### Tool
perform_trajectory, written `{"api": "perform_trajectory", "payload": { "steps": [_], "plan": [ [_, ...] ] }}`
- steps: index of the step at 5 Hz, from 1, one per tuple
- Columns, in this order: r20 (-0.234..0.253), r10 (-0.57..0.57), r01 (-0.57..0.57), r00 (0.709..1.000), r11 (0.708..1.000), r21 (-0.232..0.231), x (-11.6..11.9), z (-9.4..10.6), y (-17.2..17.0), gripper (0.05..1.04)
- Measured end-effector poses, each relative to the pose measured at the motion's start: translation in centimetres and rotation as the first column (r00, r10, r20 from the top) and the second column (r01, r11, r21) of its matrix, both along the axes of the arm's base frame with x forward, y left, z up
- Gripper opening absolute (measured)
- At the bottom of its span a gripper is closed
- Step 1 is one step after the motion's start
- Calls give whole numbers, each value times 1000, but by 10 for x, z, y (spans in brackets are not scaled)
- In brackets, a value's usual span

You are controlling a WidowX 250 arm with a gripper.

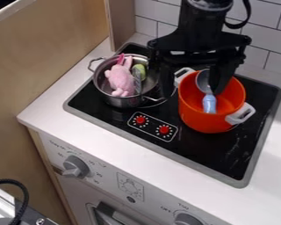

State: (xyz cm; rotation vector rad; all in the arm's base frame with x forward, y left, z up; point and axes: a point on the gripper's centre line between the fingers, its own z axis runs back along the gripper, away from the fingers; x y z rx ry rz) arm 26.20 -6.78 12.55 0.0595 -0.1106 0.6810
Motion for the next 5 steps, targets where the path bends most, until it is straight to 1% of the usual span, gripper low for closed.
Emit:
{"api": "perform_trajectory", "payload": {
  "steps": [1,2,3,4,5],
  "plan": [
    [-31,2,-2,1000,1000,6,-3,-8,1,997],
    [-77,41,-42,996,999,-12,-1,-14,14,997],
    [-69,32,-32,997,999,11,5,-10,30,997],
    [-84,6,-2,996,999,49,6,-6,46,997],
    [-78,-43,49,996,996,79,7,0,66,997]
  ]
}}
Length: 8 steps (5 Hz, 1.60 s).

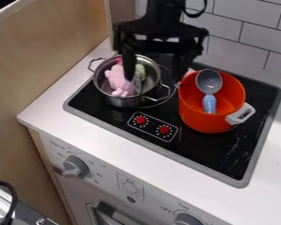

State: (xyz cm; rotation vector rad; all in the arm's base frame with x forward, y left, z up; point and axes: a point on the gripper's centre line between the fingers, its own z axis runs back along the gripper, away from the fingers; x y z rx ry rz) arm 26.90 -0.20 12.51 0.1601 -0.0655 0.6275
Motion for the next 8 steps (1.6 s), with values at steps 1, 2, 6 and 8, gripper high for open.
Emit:
{"api": "perform_trajectory", "payload": {
  "steps": [1,2,6,8],
  "plan": [
    [14,-23,23,1000,999,29,-3,5,19,997],
    [21,-65,64,998,997,40,-5,13,35,997],
    [98,-172,169,980,985,43,-3,-9,56,997],
    [135,-196,192,971,980,46,-2,-20,56,997]
  ]
}}
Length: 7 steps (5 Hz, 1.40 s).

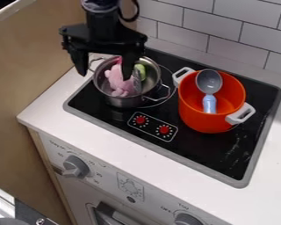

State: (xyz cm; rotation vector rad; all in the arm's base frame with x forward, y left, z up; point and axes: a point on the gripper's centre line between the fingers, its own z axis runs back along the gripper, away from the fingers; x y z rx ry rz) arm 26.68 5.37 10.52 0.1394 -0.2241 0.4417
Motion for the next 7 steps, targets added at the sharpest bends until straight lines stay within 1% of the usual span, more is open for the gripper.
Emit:
{"api": "perform_trajectory", "payload": {
  "steps": [2,3,5,6,7],
  "plan": [
    [1,-37,37,999,999,-9,9,-11,5,997],
    [18,-40,40,999,999,-11,14,-15,5,997],
    [6,-16,16,1000,999,-32,16,-20,-1,997],
    [27,-27,28,999,998,-56,21,-26,-5,997],
    [47,-22,24,999,998,-60,21,-30,-5,997]
  ]
}}
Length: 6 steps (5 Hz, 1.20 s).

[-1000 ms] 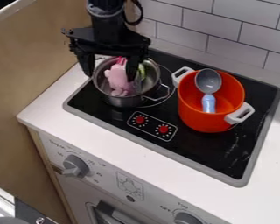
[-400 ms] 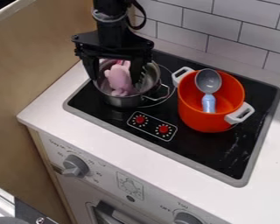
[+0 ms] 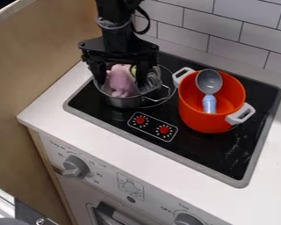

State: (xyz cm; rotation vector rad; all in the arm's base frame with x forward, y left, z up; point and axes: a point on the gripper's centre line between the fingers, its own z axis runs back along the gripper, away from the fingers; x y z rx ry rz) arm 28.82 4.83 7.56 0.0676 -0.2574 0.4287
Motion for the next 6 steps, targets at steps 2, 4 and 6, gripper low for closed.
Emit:
{"api": "perform_trajectory", "payload": {
  "steps": [2,4,6],
  "plan": [
    [-32,11,-12,999,1000,-19,-9,-8,-5,685],
    [-113,39,-41,993,999,-20,-21,-8,-9,296],
    [-168,45,-45,985,999,3,-16,21,-7,235]
  ]
}}
